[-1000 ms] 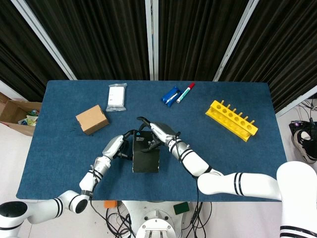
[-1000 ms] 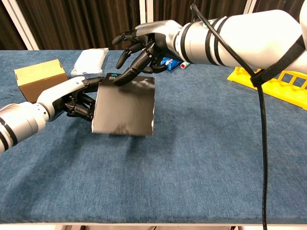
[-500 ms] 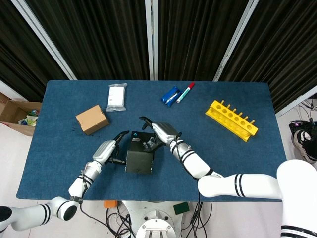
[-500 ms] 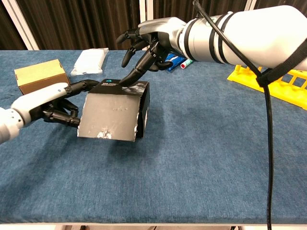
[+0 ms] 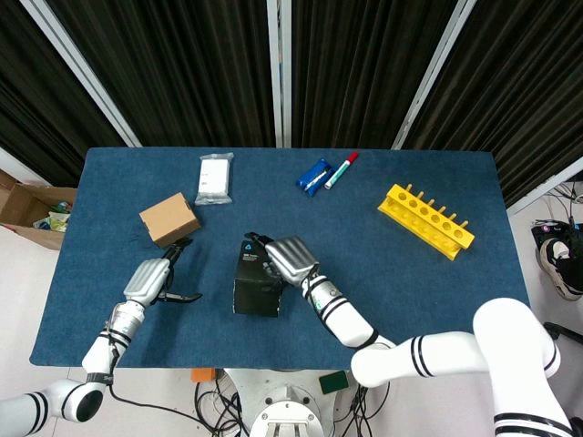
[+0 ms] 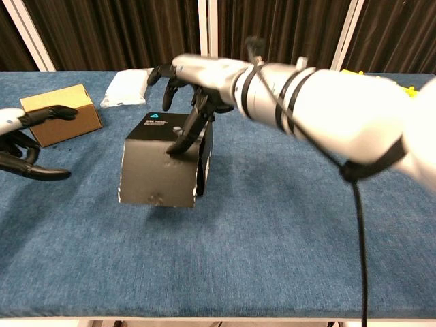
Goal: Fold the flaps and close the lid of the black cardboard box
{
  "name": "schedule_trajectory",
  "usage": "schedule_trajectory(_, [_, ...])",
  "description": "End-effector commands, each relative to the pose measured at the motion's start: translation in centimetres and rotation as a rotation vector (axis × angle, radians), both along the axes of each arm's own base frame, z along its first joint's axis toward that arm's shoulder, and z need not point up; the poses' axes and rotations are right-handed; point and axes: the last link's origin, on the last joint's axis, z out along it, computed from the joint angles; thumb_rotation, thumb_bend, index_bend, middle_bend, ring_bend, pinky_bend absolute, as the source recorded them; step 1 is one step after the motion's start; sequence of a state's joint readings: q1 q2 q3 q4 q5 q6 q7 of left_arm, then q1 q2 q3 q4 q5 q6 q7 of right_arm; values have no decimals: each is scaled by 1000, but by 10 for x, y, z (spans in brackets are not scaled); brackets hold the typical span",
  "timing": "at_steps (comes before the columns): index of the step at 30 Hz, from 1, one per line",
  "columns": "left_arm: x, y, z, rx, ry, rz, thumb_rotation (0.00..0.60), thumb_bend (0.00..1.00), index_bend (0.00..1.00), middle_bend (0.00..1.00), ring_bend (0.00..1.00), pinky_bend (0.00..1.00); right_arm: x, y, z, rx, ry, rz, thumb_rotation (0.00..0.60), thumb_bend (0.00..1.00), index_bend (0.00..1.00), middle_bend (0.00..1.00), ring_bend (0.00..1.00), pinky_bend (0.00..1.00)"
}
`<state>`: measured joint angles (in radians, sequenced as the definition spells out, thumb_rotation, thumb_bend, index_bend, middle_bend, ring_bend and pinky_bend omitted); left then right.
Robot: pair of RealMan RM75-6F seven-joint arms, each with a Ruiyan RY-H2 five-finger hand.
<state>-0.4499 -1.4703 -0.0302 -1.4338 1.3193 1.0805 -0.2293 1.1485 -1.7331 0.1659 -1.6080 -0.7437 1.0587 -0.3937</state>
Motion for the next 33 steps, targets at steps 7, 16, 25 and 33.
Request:
schedule_trajectory(7, [7,0,3,-2,-22,-41,400,0,3,29,706,1000,-28,16,-43,-255,122,217,600,4,303,305,798,1000])
schedule_trajectory(16, [16,8,7,14,-35,-83,397,0,3,28,703,1000,-43,3,-53,-300,90,258,600,296,528,498,817,1000])
schedule_trajectory(25, [9,11,19,73,43,-106,398,0,5,46,696,994,-40,-8,-25,-375,14,248,600,281,510,398,790,1000])
schedule_trajectory(33, [-29,13,72,319,455,-164,461,0,154,156,493,742,-82,-27,61,-473,34,146,600,252,236,247,480,603])
